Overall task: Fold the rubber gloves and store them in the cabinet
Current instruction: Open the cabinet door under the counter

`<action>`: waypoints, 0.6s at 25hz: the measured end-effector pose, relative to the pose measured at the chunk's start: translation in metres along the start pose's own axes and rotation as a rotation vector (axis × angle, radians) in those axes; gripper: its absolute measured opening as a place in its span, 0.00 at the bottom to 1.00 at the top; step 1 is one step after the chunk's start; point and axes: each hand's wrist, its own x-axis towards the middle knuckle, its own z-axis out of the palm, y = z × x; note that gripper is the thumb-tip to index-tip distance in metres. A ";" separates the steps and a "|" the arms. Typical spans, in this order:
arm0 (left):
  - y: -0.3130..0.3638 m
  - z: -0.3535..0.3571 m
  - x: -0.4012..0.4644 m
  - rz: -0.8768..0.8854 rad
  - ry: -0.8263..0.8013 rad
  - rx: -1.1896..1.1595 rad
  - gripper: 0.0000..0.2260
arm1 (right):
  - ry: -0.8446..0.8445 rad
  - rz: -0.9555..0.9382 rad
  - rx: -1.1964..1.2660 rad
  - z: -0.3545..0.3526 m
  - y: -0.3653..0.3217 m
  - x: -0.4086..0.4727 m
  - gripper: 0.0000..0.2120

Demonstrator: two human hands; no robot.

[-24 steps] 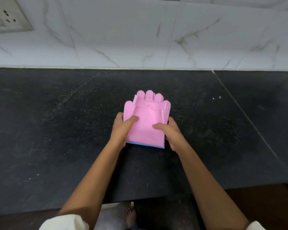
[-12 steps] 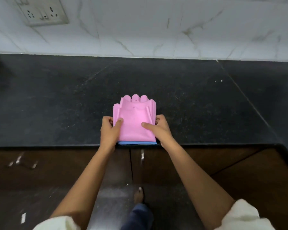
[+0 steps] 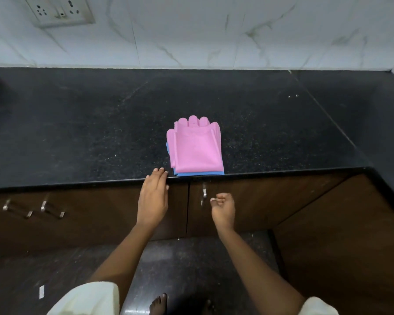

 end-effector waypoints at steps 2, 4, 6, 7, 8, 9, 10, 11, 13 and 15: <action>-0.008 0.001 -0.003 0.075 -0.045 0.060 0.19 | -0.136 0.135 0.009 0.019 0.005 0.000 0.14; -0.013 0.001 -0.005 0.119 -0.051 0.075 0.22 | -0.189 0.217 0.070 0.034 0.003 0.001 0.21; -0.017 0.002 -0.006 0.154 -0.069 0.085 0.23 | -0.189 0.261 0.102 0.041 0.006 0.002 0.24; -0.017 0.001 -0.005 0.157 -0.080 0.087 0.24 | -0.196 0.255 0.073 0.039 0.007 0.004 0.23; -0.017 0.002 -0.005 0.158 -0.094 0.087 0.25 | -0.210 0.247 0.031 0.034 0.008 0.006 0.20; -0.017 0.001 -0.004 0.155 -0.115 0.087 0.26 | -0.208 0.240 -0.004 0.030 0.010 0.004 0.18; -0.015 0.000 -0.004 0.155 -0.136 0.086 0.26 | -0.176 0.225 -0.041 0.024 0.013 -0.002 0.15; -0.012 -0.002 -0.005 0.150 -0.161 0.084 0.27 | -0.130 0.196 -0.078 0.017 0.018 -0.012 0.13; -0.001 -0.004 -0.020 0.189 -0.178 0.038 0.26 | -0.039 0.122 -0.143 0.003 0.034 -0.039 0.12; 0.017 0.001 -0.046 0.381 -0.241 -0.085 0.23 | 0.066 0.092 -0.174 -0.017 0.058 -0.068 0.12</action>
